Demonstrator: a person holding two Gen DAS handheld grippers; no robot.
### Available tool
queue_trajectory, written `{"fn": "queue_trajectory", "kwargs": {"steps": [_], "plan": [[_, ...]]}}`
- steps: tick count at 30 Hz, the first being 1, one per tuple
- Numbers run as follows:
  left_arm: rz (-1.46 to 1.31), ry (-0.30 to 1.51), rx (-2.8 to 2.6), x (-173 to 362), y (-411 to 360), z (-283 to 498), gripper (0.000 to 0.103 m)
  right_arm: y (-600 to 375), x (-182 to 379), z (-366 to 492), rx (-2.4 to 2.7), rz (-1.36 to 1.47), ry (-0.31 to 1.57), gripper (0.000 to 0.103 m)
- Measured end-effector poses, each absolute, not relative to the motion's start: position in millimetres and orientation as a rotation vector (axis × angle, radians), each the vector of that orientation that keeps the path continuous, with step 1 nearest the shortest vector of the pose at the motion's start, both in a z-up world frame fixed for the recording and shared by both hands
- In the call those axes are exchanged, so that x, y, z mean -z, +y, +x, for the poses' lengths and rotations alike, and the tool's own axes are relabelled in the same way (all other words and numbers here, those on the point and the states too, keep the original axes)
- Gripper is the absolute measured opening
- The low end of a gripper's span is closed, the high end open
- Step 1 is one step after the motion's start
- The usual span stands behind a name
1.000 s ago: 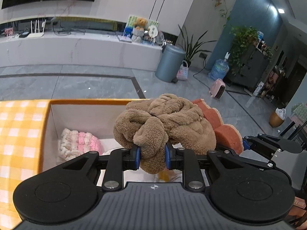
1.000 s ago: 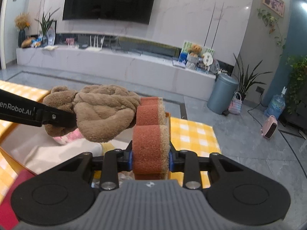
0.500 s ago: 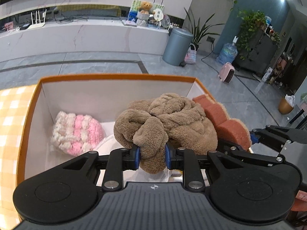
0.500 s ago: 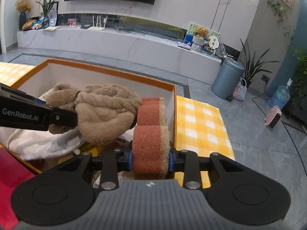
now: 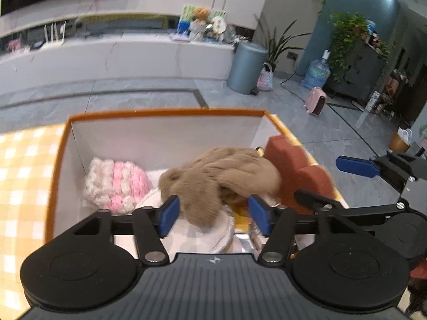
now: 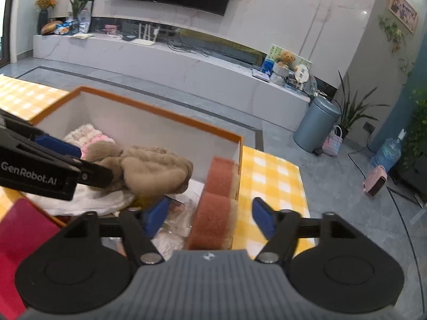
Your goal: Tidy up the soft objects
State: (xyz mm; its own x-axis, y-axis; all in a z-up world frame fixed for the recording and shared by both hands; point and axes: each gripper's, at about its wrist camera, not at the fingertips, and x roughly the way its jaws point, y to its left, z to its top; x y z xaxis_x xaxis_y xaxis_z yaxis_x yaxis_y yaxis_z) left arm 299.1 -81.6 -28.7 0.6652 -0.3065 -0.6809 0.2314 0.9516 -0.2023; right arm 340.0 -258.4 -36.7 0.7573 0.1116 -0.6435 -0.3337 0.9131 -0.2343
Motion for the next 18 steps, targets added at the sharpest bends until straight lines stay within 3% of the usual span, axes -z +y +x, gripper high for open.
{"fn": "queue_trajectory", "kwargs": {"steps": [14, 16, 18], "plan": [[0.033, 0.504, 0.314, -61.0, -78.6, 216.5, 0.077, -256.0, -62.6, 263.5, -0.282, -0.278, 0.585, 0.080], [0.054, 0.446, 0.308, -75.8, -77.7, 198.7, 0.077, -255.8, -77.7, 245.1, -0.286, -0.266, 0.551, 0.090], [0.070, 0.394, 0.304, -88.1, -77.3, 180.1, 0.077, -256.3, -91.8, 224.5, -0.295, -0.245, 0.509, 0.092]]}}
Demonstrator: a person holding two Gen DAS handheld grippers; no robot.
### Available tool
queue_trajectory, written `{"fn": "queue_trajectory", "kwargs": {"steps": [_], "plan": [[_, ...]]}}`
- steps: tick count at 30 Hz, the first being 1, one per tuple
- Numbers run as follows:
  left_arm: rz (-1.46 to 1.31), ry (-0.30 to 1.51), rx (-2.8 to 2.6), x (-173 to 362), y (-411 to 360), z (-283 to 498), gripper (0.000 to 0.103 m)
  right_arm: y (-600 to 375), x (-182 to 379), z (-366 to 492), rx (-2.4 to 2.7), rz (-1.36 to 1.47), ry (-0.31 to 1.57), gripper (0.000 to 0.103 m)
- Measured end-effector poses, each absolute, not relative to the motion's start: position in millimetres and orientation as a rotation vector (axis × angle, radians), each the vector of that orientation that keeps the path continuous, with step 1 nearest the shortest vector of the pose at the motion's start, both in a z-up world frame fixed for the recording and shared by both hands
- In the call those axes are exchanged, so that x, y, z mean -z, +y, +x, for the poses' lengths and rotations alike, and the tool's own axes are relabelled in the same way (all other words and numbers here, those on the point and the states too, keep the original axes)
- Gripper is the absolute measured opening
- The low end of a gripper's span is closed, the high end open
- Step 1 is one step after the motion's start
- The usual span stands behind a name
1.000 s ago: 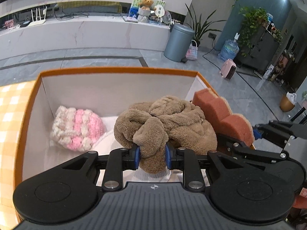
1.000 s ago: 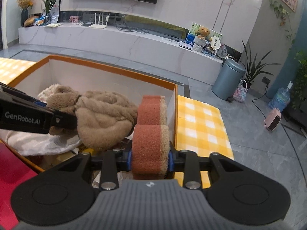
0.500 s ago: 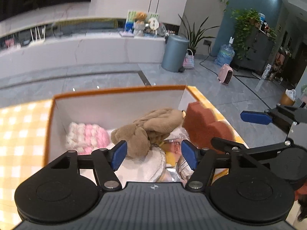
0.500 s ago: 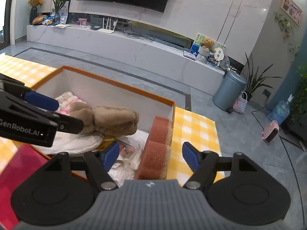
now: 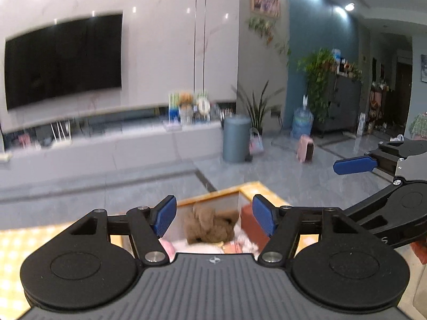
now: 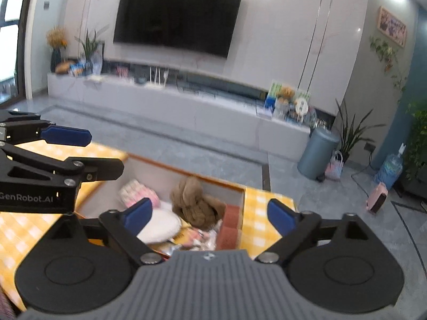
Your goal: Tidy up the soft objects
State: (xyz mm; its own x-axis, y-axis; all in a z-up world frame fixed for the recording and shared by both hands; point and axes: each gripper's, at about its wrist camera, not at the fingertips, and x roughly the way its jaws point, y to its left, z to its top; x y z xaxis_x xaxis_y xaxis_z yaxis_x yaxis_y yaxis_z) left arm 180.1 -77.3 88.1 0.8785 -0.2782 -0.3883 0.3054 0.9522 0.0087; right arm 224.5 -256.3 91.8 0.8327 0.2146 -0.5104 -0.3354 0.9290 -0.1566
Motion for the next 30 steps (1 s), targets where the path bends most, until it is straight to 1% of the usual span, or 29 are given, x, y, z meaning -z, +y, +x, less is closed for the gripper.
{"fn": "queue_trajectory", "kwargs": {"steps": [4, 6, 9, 12, 16, 17, 18, 25, 28, 30], "plan": [[0.080, 0.309, 0.277, -105.7, -71.0, 141.3, 0.081, -254.2, -113.8, 183.5, -0.318, -0.190, 0.468, 0.094], [0.067, 0.275, 0.255, -107.6, -65.0, 121.6, 0.081, -251.7, -120.9, 161.8, -0.313, -0.167, 0.432, 0.097], [0.031, 0.230, 0.226, -103.6, -53.0, 94.7, 0.081, -247.9, -124.3, 123.1, -0.299, -0.125, 0.347, 0.100], [0.014, 0.204, 0.233, -98.3, -43.3, 72.4, 0.081, -241.5, -118.6, 89.9, -0.287, -0.107, 0.275, 0.100], [0.022, 0.188, 0.218, -86.2, -33.1, 48.2, 0.083, -227.0, -97.1, 52.5, -0.263, -0.074, 0.264, 0.100], [0.032, 0.189, 0.198, -83.4, -32.5, 43.5, 0.084, -222.6, -91.0, 45.7, -0.259, -0.070, 0.275, 0.100], [0.047, 0.196, 0.182, -79.8, -33.5, 39.3, 0.088, -218.5, -84.0, 39.5, -0.254, -0.067, 0.291, 0.100], [0.101, 0.271, 0.142, -46.7, -48.6, 23.2, 0.088, -200.0, -34.6, 16.0, -0.202, 0.004, 0.398, 0.100], [0.104, 0.321, 0.086, -30.1, -52.8, 23.5, 0.092, -195.9, -15.2, 9.3, -0.181, 0.001, 0.400, 0.100], [0.099, 0.339, 0.068, -16.8, -46.4, 12.3, 0.092, -195.2, -2.6, 7.9, -0.171, -0.004, 0.391, 0.100]]}}
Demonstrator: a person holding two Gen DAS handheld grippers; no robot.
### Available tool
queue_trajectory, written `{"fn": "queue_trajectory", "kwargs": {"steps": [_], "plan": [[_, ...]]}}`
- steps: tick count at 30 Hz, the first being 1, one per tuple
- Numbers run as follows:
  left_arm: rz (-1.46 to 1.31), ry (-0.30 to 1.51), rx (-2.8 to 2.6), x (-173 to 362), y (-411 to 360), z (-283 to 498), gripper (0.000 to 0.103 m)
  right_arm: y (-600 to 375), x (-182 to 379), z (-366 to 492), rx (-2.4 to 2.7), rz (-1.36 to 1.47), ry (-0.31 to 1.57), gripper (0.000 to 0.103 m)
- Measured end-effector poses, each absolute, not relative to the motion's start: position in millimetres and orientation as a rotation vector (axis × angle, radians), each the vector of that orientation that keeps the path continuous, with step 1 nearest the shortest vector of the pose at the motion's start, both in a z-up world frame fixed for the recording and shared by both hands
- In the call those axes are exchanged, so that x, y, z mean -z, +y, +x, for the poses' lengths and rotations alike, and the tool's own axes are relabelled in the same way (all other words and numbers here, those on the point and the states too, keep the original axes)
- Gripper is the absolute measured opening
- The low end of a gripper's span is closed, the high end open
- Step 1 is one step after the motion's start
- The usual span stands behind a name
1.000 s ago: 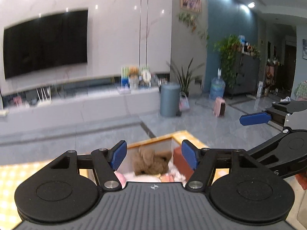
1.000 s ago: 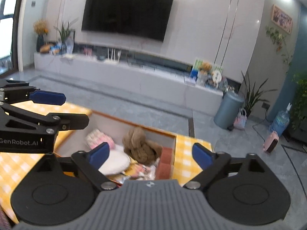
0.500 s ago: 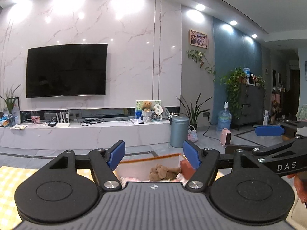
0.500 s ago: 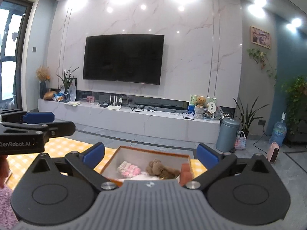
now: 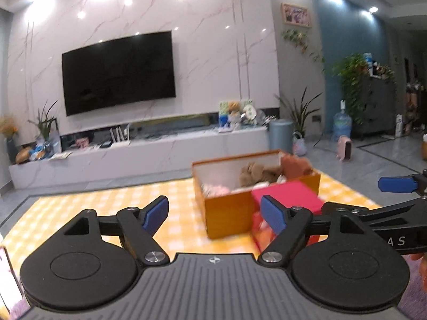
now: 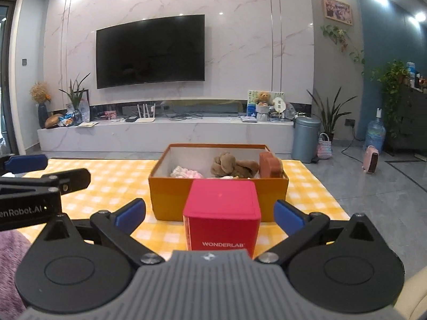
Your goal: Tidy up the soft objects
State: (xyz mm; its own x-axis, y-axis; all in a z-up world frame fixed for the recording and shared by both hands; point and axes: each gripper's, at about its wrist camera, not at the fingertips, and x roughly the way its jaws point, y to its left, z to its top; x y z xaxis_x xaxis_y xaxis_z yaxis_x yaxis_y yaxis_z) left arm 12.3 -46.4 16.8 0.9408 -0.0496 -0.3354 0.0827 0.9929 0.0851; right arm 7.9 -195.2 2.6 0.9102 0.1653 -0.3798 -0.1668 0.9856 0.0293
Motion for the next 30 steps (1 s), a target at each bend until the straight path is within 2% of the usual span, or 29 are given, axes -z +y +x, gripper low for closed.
{"fn": "queue_trajectory", "kwargs": {"steps": [7, 14, 30], "plan": [[0.066, 0.396, 0.029, 15.8, -29.3, 14.0, 0.096, -198.3, 41.2, 14.5, -0.154, -0.060, 0.431, 0.100], [0.073, 0.457, 0.025, 50.6, -28.4, 14.4, 0.096, -206.6, 56.2, 26.5, -0.135, -0.025, 0.455, 0.100], [0.053, 0.504, 0.032, 51.5, -28.3, 13.3, 0.095, -211.5, 64.6, 33.6, -0.150, 0.015, 0.499, 0.099]]}}
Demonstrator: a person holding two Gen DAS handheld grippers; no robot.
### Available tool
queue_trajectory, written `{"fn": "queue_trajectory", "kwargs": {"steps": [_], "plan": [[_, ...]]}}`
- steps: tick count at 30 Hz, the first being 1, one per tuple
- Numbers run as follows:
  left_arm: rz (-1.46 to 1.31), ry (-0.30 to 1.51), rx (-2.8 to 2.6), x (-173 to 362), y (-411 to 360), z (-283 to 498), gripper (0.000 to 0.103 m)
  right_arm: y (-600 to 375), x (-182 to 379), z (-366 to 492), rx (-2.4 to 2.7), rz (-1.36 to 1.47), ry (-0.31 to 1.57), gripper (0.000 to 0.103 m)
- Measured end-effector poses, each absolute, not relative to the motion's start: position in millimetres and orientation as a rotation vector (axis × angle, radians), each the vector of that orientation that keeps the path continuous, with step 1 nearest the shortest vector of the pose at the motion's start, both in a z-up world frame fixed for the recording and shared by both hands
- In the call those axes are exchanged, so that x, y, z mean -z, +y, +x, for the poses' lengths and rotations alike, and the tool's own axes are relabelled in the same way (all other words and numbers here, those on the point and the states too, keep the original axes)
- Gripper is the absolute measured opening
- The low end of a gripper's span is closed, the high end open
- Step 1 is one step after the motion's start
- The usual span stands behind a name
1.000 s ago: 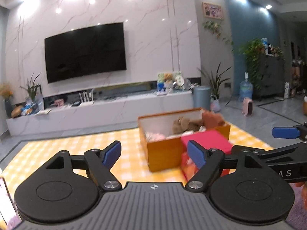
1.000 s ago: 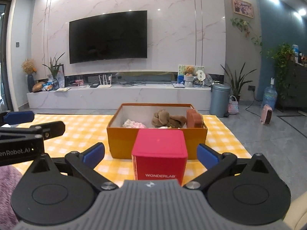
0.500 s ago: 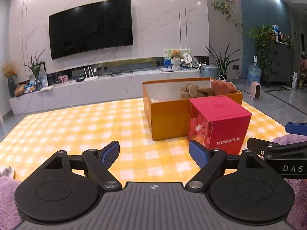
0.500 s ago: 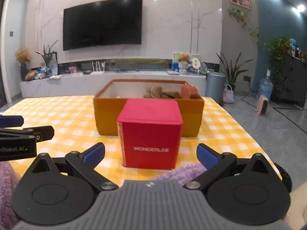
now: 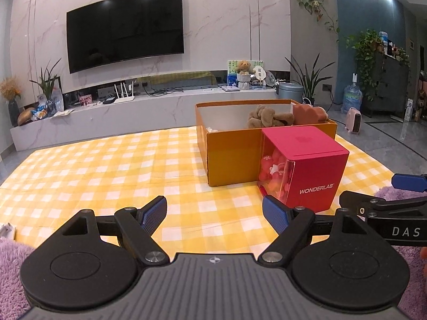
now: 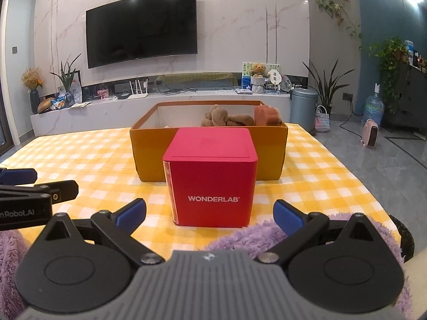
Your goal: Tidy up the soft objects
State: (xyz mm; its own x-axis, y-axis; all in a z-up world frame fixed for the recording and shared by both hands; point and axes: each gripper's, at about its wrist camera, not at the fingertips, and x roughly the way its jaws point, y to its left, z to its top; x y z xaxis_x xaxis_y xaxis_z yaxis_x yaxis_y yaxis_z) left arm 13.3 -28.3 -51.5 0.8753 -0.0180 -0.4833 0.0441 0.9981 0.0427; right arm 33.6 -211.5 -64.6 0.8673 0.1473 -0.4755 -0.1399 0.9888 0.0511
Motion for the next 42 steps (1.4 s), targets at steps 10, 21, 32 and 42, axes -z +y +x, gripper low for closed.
{"fn": "queue_trajectory", "kwargs": {"steps": [10, 21, 32, 42], "plan": [[0.058, 0.497, 0.027, 48.3, -26.7, 13.1, 0.095, -211.3, 65.5, 32.4, -0.153, 0.015, 0.502, 0.100], [0.051, 0.496, 0.024, 44.8, -26.6, 12.9, 0.095, -211.5, 66.1, 33.7, -0.154, 0.010, 0.508, 0.100], [0.051, 0.497, 0.022, 45.1, -25.8, 13.2, 0.095, -211.4, 66.0, 33.5, -0.154, 0.009, 0.508, 0.100], [0.052, 0.496, 0.021, 45.4, -25.3, 12.7, 0.095, -211.3, 66.1, 33.4, -0.154, 0.009, 0.511, 0.099]]}}
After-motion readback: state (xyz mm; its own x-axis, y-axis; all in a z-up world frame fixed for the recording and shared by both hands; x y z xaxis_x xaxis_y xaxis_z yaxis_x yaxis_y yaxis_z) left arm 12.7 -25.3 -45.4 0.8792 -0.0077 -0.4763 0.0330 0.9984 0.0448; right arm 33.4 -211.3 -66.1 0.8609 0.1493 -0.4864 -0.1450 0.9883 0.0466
